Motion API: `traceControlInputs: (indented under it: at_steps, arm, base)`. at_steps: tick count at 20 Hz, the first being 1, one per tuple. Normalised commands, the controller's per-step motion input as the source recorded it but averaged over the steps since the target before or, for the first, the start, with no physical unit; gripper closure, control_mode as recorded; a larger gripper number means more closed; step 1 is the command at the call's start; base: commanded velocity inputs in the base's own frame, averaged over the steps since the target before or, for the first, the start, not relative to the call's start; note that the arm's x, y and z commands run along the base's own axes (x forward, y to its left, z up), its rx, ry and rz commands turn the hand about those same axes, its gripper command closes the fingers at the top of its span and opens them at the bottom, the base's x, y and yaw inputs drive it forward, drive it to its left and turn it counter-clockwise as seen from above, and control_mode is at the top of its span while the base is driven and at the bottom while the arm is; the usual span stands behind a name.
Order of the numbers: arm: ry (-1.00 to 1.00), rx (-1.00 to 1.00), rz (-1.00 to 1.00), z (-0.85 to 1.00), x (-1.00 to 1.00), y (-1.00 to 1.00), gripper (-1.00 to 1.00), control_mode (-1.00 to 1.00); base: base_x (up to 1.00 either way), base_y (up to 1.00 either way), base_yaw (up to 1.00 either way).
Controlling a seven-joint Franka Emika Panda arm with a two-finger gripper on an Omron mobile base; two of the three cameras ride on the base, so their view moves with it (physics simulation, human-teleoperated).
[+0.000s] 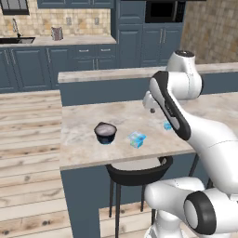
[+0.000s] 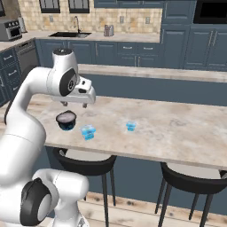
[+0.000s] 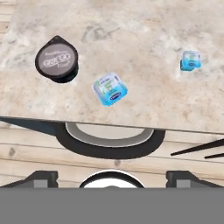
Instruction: Stack the yogurt containers by placing the smaller containers on top of the larger containers.
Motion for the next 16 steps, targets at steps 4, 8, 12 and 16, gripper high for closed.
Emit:
traceControlInputs:
  at_steps: [4,8,12,16]
  arm:
    - [0.00,0.00,0.00,-0.09,0.00,0.02,-1.00,-1.00]
    - [0.00,0.00,0.00,-0.08,0.00,0.06,-1.00,-1.00]
    - [0.00,0.00,0.00,-0.11,0.00,0.08,-1.00,-1.00]
    - [0.00,0.00,0.00,-0.18,0.00,0.12,-1.00,-1.00]
  base:
    - [0.00,0.00,0.00]
    - [0.00,0.00,0.00]
    - [0.00,0.00,0.00]
    - [0.00,0.00,0.00]
